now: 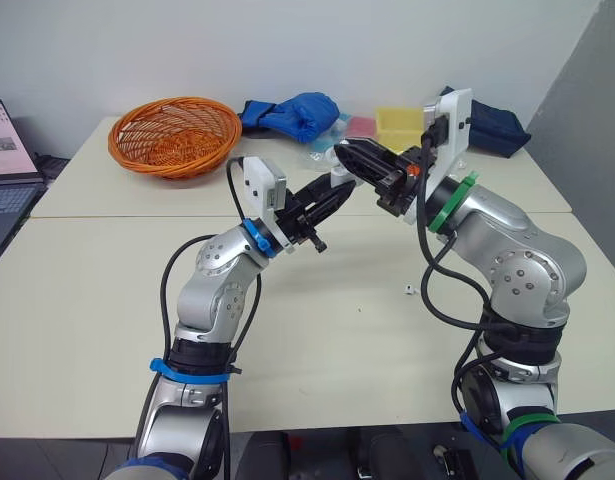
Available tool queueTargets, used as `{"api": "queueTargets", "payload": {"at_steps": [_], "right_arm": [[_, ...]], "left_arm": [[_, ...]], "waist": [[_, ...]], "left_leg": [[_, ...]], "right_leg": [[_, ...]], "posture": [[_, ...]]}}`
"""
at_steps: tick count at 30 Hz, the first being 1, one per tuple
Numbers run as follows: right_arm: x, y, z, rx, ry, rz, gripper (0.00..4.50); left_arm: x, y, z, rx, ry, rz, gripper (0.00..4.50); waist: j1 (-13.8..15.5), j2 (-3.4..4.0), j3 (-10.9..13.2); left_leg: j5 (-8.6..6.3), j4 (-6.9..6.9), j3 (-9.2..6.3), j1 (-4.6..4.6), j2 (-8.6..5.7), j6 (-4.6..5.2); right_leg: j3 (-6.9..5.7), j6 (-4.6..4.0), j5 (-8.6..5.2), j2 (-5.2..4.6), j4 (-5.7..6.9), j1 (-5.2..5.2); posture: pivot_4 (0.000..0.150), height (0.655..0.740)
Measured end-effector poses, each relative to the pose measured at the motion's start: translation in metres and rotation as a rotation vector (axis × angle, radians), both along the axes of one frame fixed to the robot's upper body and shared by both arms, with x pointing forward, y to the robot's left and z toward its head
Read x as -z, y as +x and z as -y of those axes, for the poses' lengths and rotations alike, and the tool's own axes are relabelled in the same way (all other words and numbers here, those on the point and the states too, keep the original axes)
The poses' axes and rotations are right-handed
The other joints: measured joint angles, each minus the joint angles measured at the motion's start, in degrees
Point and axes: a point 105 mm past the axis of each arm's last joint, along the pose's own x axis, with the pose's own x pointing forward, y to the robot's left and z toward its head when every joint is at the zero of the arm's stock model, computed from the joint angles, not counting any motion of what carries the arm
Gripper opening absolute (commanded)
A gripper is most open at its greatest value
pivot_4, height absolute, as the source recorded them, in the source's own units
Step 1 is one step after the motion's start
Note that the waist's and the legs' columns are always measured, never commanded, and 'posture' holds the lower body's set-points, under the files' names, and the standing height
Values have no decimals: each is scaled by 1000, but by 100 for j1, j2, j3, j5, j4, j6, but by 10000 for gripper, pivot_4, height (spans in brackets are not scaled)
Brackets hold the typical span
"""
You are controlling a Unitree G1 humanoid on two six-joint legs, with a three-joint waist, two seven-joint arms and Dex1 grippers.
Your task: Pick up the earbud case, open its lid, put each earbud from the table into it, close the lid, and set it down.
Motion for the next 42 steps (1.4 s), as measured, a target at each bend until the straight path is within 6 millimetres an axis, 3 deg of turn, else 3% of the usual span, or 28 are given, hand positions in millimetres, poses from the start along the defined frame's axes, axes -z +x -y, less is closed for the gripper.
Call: {"api": "queueTargets", "payload": {"at_steps": [41,42], "right_arm": [[14,-4,6,16,2,-44,4099],[14,-4,6,16,3,-44,7599]], "left_arm": [[2,1,5,40,25,-3,7263],[2,1,5,40,26,-3,7263]], "waist": [[0,0,0],[-1,0,0]], "left_leg": [[0,-7,0,-5,1,0],[0,-7,0,-5,1,0]], "right_leg": [[-1,0,-1,0,-16,0],[-1,1,-1,0,-16,0]], "posture": [[1500,7400],[1500,7400]]}}
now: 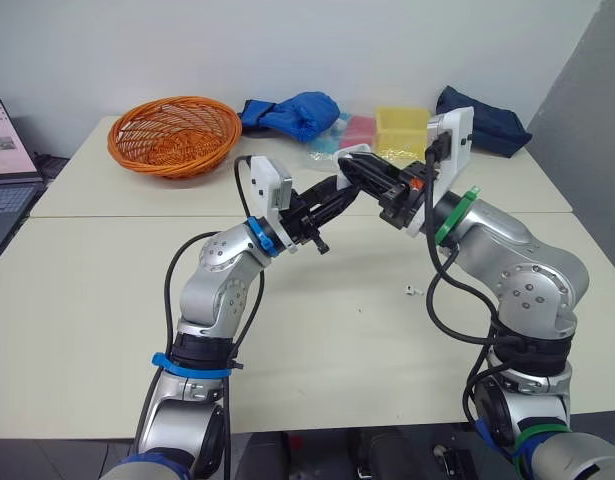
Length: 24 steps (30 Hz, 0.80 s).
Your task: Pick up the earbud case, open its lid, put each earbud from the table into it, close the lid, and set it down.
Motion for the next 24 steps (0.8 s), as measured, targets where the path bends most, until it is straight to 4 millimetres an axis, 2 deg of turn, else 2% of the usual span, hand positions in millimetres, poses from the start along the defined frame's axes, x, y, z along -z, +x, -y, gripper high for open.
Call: {"api": "queueTargets", "payload": {"at_steps": [4,19,22,24], "right_arm": [[0,1,1,14,3,-1,20159],[-2,7,8,40,8,4,20159],[-7,2,9,-25,10,24,20159],[-19,-5,14,-74,-1,65,20159]], "left_arm": [[-1,2,-3,-18,-6,0,7263],[-3,2,-5,-24,-19,-1,7263],[-4,2,-6,-23,-20,7,7263],[-4,1,-7,-20,-12,17,7263]], "waist": [[0,0,0],[2,0,0],[3,1,1],[3,2,2]], "left_leg": [[0,0,0,0,1,0],[0,-5,0,-3,0,0],[0,-5,0,-4,0,0],[-1,-5,1,-6,0,1]], "right_leg": [[0,0,0,0,0,0],[-1,0,0,0,-9,0],[-1,0,0,0,-12,0],[-1,0,0,-1,-15,0]], "posture": [[1500,7400],[1500,7400],[1500,7400],[1500,7400]]}}
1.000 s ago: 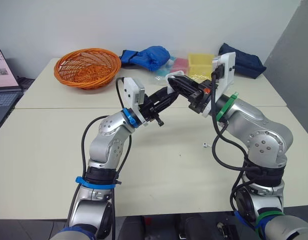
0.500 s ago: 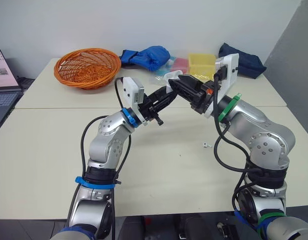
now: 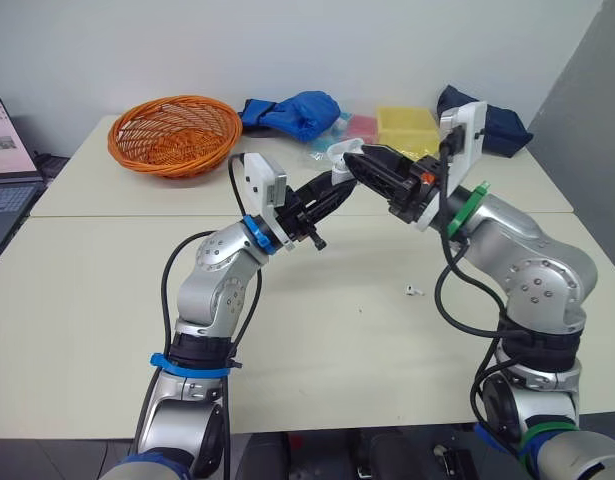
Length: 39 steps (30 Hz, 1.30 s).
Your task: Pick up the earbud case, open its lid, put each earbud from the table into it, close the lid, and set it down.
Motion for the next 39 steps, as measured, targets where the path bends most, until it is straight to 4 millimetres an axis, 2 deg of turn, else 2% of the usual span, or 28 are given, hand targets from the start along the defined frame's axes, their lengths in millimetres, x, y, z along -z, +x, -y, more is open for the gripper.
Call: {"api": "queueTargets", "payload": {"at_steps": [3,5,7,9,11,14,15,18,24,31,39], "right_arm": [[-16,-11,15,-45,-65,45,20159],[-17,-15,26,-60,-122,35,20159],[-9,-15,37,-56,-181,2,20159],[19,-10,54,-18,-316,-81,20159],[60,-5,72,17,-450,-181,20159],[117,-2,86,22,-594,-292,20159],[129,-1,88,22,-619,-316,20159],[151,5,95,31,-706,-313,20159],[184,11,105,22,-869,-295,20159],[197,13,105,-12,-915,-281,20159],[201,15,96,-25,-923,-263,20159]], "left_arm": [[0,-1,-5,0,24,15,7263],[2,0,-9,-2,41,18,7263],[3,0,-11,0,46,19,7263],[4,1,-14,-3,51,19,7263],[4,3,-19,-15,51,17,7263],[4,3,-19,-15,50,19,7263],[4,3,-19,-14,49,18,7263],[4,2,-17,-10,48,20,7263],[3,0,-19,-26,51,23,7263],[6,-1,-21,-41,61,3,7263],[2,-3,-20,-39,62,15,7263]], "waist": [[3,0,0],[4,0,0],[6,0,0],[10,0,0],[16,0,0],[13,0,0],[-1,-1,1],[-9,0,1],[6,0,1],[12,0,1],[9,0,1]], "left_leg": [[-2,-5,-1,0,0,3],[-3,-7,-1,0,1,4],[-3,-8,0,0,0,5],[-6,-11,-1,0,1,9],[-7,-16,-1,-1,2,11],[-14,-15,11,-4,-2,23],[-14,-14,14,-5,-1,23],[-14,-15,11,-2,0,23],[-14,-13,9,-2,-1,23],[-14,-12,4,-1,0,23],[-14,-8,6,1,-1,23]], "right_leg": [[-2,0,0,0,-6,1],[-2,-1,0,0,-11,1],[-2,-1,-1,0,-14,1],[-5,-1,-1,-1,-30,9],[-5,2,2,-1,-52,14],[6,8,3,-3,-61,13],[10,8,4,-2,-61,10],[9,8,4,2,-59,8],[6,8,4,1,-58,12],[2,8,4,1,-55,13],[4,8,4,1,-51,15]], "posture": [[1500,7400],[1500,7400],[1500,7400],[1500,7400],[1500,7400],[1500,7400],[1500,7400],[1500,7400],[1500,7400],[1500,7400],[1500,7400]]}}
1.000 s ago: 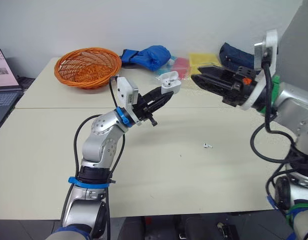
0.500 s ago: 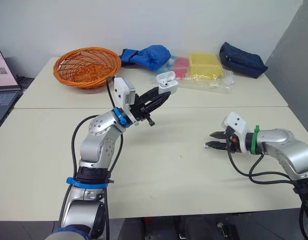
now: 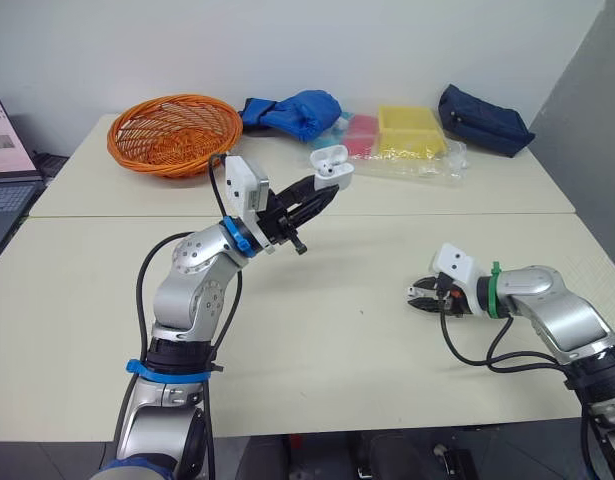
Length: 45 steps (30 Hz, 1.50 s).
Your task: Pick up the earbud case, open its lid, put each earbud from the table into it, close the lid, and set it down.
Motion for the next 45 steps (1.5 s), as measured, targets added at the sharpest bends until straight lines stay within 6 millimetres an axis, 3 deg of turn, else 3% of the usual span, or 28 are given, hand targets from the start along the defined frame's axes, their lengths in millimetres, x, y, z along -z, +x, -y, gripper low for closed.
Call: {"api": "queueTargets", "payload": {"at_steps": [13,16,19,28,30,34,37,42,45], "right_arm": [[-1,3,2,-20,-54,13,20159],[0,2,1,-26,-51,4,14321],[0,1,-2,-40,-45,-5,4457],[1,0,2,-50,-53,-12,4166],[-1,-10,17,-64,-104,-34,4166],[-6,-46,79,-62,-276,-151,4166],[-10,-70,113,-104,-404,-236,4166],[-16,-63,155,-92,-555,-242,4166],[-16,-51,167,-43,-581,-232,4166]], "left_arm": [[0,0,0,1,1,-1,7263],[0,0,0,1,1,-1,7263],[0,0,0,1,1,-1,7263],[0,0,0,1,0,-2,7263],[1,-1,2,7,0,-3,7263],[8,-2,-3,-9,3,-18,7263],[11,-2,-3,-13,-1,-29,7263],[11,-3,-1,-10,-3,-30,7263],[12,-4,-1,-15,-7,-31,7263]], "waist": [[6,0,0],[6,0,0],[2,0,0],[7,0,0],[45,6,1],[164,9,3],[156,9,3],[25,10,3],[-35,10,3]], "left_leg": [[0,9,-2,1,-1,0],[0,9,-2,2,-1,0],[0,11,-1,5,0,0],[0,16,-2,5,-1,0],[0,14,-3,2,-6,0],[-1,16,4,-1,-7,0],[-1,18,8,8,-5,0],[1,19,26,42,-7,1],[2,19,34,56,-5,3]], "right_leg": [[-2,1,1,-1,2,8],[-2,1,1,-1,2,8],[-1,1,1,0,6,8],[-2,4,4,-1,6,13],[-4,5,3,-5,4,12],[-1,8,0,-9,-9,14],[1,8,1,-8,-3,16],[9,8,24,-2,8,22],[22,8,32,2,7,30]], "posture": [[1500,7400],[1500,7400],[1500,7400],[1500,7400],[1500,7400],[1500,7400],[1500,7400],[1500,7400],[1500,7400]]}}
